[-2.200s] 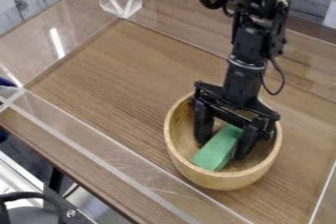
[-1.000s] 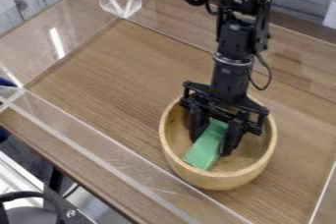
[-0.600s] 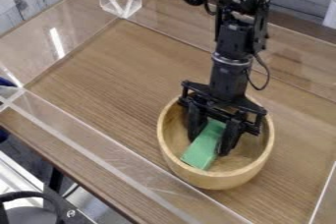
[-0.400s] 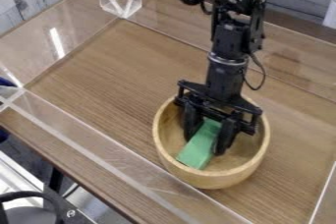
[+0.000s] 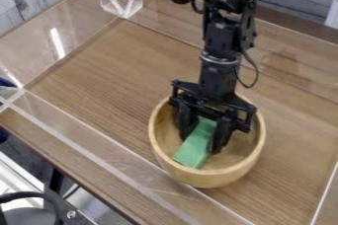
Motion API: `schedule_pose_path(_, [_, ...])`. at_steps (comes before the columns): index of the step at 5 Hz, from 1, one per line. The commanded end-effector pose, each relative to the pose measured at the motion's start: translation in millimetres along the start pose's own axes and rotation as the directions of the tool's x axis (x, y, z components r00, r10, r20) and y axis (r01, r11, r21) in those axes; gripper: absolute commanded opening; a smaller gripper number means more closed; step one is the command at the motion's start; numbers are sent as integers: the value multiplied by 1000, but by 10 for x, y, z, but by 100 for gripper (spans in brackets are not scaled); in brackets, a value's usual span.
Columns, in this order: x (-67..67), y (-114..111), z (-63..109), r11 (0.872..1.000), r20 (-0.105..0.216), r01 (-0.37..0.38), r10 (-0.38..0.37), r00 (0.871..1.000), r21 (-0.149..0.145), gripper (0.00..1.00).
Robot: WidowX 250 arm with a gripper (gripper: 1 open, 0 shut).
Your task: Remove the green block from inside the brown bowl and put it on the table
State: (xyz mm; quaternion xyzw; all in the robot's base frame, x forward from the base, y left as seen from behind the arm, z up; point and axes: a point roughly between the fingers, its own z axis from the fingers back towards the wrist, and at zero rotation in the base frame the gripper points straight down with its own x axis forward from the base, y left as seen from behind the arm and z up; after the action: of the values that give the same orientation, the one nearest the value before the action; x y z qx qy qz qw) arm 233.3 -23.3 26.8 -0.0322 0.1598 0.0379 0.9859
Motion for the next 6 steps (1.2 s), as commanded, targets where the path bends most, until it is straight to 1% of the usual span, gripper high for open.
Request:
schedule_pose_path(1, [17, 67, 152, 1000, 63, 8, -6, 998, -24, 0])
schedule_pose_path(4, [-55, 63, 390, 994, 98, -52, 62, 993, -94, 0])
schedule_pose_path(6, [-29, -31, 402, 989, 118, -86, 100, 988, -122, 0])
